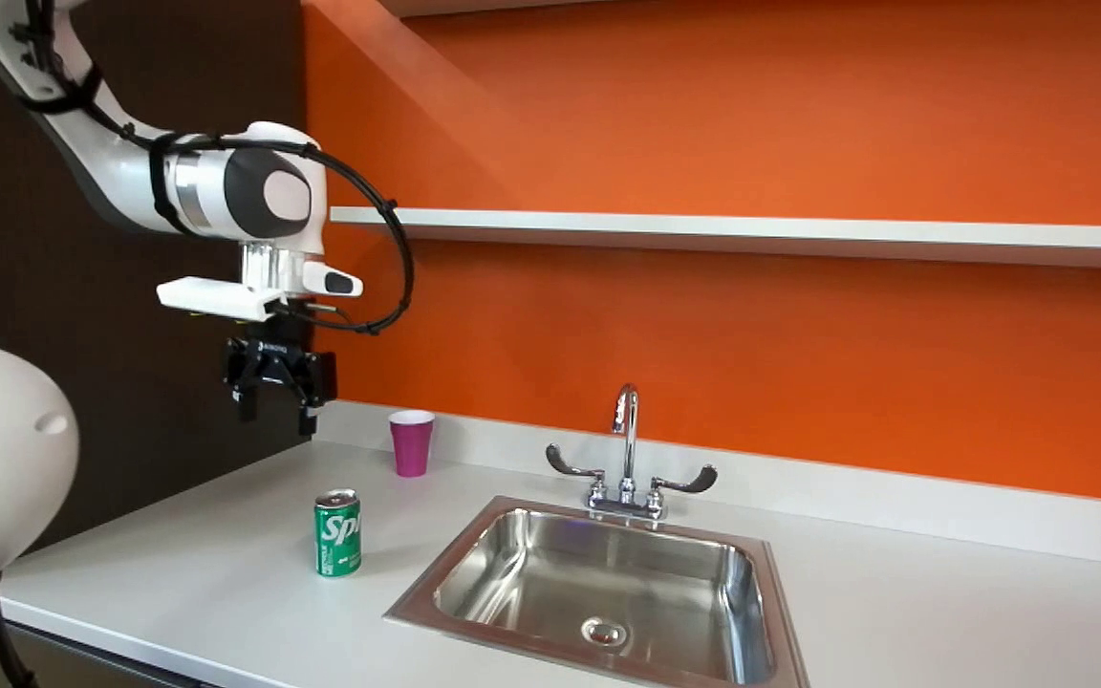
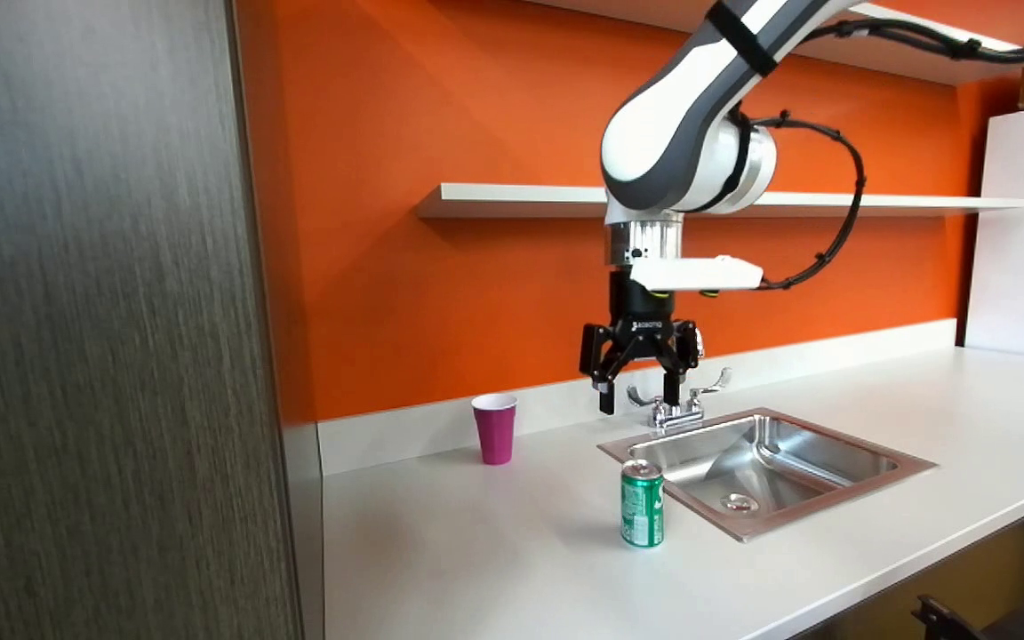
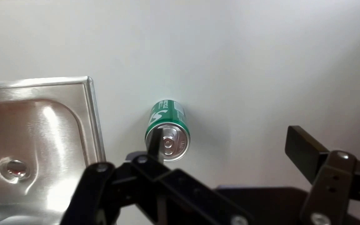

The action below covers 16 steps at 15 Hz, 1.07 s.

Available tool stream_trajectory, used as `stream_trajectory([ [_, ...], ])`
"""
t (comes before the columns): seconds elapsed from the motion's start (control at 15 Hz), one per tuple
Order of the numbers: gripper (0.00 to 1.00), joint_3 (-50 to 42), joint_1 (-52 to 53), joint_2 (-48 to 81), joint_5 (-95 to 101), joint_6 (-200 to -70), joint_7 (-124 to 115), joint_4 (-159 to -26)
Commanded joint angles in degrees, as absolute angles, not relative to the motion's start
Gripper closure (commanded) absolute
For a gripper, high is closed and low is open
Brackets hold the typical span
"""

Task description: Put the green can in the sink.

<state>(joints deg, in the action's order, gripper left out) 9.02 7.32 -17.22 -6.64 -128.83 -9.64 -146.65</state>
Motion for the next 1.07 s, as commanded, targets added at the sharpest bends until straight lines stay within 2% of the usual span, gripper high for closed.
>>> stream_trajectory([
  [0.0, 0.0, 8.7, 6.3, -11.7, -5.2, -133.5, -10.9, -146.2],
  [1.0, 0.0, 4.9, 5.7, 2.0, -4.6, -143.9, -12.9, -144.1],
])
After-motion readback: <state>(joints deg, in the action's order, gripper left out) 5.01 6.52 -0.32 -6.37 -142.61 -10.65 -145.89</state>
